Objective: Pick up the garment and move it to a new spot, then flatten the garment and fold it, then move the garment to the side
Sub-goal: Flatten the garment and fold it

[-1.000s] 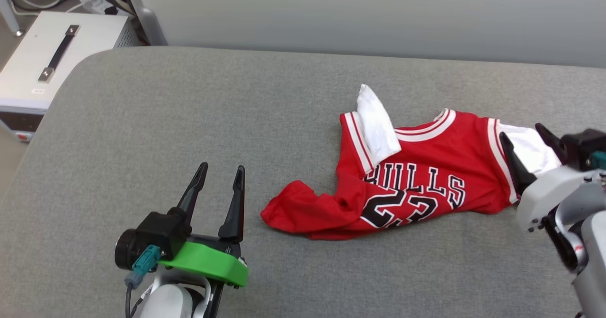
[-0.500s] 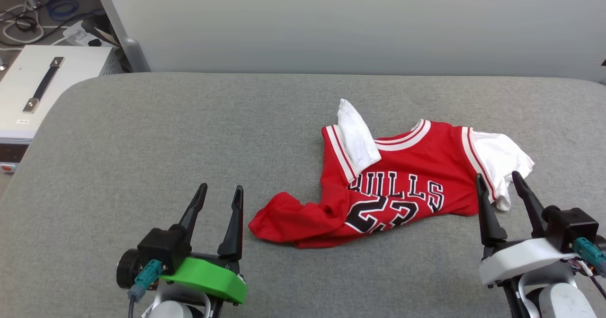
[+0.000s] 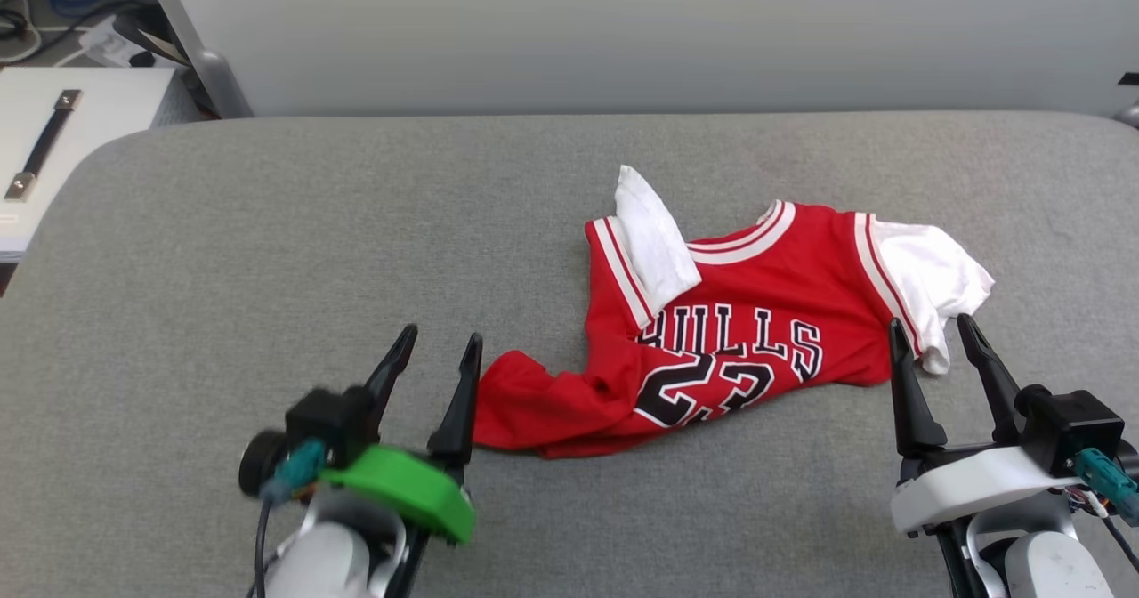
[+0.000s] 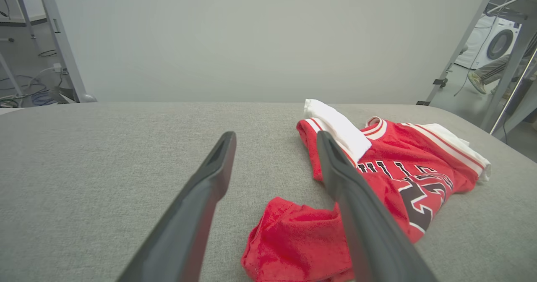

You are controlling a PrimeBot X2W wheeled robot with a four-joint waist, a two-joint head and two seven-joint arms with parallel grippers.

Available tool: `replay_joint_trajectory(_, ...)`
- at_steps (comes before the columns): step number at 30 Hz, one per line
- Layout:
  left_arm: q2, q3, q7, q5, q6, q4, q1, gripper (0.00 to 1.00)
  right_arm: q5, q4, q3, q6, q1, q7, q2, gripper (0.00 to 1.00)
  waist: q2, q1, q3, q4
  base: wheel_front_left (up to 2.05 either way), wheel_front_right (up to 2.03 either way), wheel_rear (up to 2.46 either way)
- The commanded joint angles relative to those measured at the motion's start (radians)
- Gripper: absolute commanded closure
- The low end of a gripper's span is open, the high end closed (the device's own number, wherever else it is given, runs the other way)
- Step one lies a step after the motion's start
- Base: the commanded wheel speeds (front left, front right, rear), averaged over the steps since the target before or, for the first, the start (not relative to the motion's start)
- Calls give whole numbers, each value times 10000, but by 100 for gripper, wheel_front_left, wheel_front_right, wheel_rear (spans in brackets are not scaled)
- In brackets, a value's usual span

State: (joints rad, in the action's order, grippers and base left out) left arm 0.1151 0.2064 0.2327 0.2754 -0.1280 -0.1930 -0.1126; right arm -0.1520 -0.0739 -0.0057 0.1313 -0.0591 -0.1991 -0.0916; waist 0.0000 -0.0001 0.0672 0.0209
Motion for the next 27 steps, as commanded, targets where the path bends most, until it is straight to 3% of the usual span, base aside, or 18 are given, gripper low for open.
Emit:
replay_joint_trajectory(1,230,268,-395,336,-27,-123,-695,0,61,68,6,-6,-63,-28,80,0,0,1,343,-224,0,0,0)
replay_joint_trajectory(7,1066,1722,-3164,1533,-27,-356,-3284,0,108,152,176,-6,-433,-77,167,0,0,1,1135,-674,0,0,0)
replay_joint_trajectory(11,1393,2283,-5595,2746,-27,-754,-4976,0,117,161,442,-6,-807,-142,243,0,0,1,1713,-1141,0,0,0)
replay_joint_trajectory(15,1771,2495,-7389,3068,-25,-1383,-6414,0,55,29,586,-6,-1074,-273,322,0,0,1,2156,-1588,0,0,0)
replay_joint_trajectory(21,1612,2399,-9130,3622,74,-2501,-7869,0,-39,-324,862,-6,-1374,-462,381,0,0,1,2667,-2096,0,0,0)
replay_joint_trajectory(27,1444,2371,-9823,3717,313,-3361,-8911,0,-107,-550,1156,-6,-1689,-573,405,0,0,1,3094,-2441,0,0,0)
